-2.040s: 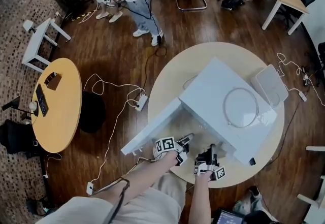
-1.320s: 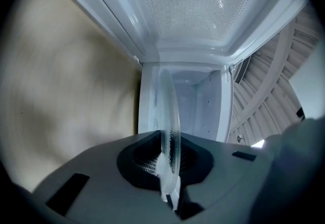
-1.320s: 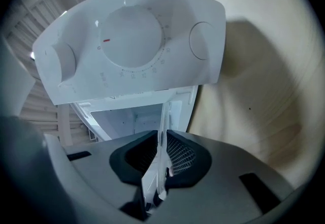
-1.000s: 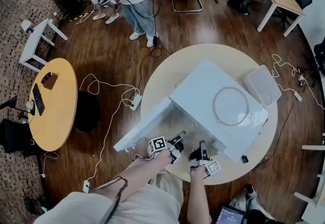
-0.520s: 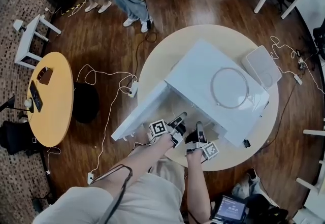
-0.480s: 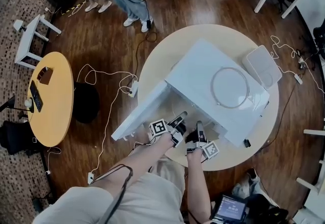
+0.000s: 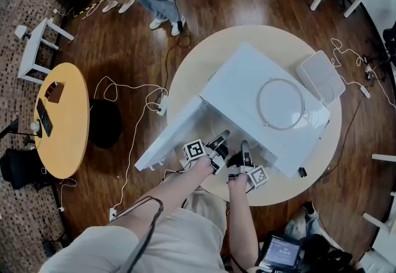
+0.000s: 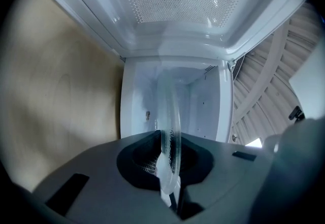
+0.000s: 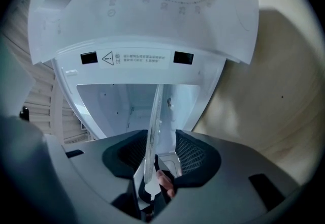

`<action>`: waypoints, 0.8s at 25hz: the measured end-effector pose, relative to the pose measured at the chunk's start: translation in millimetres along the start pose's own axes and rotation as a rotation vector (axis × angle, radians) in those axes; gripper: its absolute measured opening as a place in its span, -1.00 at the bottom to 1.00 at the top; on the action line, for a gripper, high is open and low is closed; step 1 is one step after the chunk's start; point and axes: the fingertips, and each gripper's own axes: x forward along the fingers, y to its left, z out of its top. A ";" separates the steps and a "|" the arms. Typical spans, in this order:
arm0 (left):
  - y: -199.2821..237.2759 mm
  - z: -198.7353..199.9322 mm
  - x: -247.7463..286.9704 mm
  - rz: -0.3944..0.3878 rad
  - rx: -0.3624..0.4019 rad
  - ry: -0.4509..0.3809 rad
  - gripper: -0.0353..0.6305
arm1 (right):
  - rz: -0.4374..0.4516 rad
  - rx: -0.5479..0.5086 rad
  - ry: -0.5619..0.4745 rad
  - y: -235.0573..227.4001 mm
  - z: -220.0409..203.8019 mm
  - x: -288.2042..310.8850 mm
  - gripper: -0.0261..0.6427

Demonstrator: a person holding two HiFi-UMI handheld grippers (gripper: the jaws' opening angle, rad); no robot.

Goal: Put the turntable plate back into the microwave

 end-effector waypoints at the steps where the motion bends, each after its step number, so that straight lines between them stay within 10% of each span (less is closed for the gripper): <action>1: -0.7 -0.2 2.3 -0.002 -0.003 0.001 -0.80 | -0.006 0.004 -0.004 -1.3 0.6 0.7 -0.41; 20: 6.0 10.5 33.1 0.026 0.033 0.046 -0.80 | -0.001 0.021 -0.048 -4.7 15.1 23.8 -0.42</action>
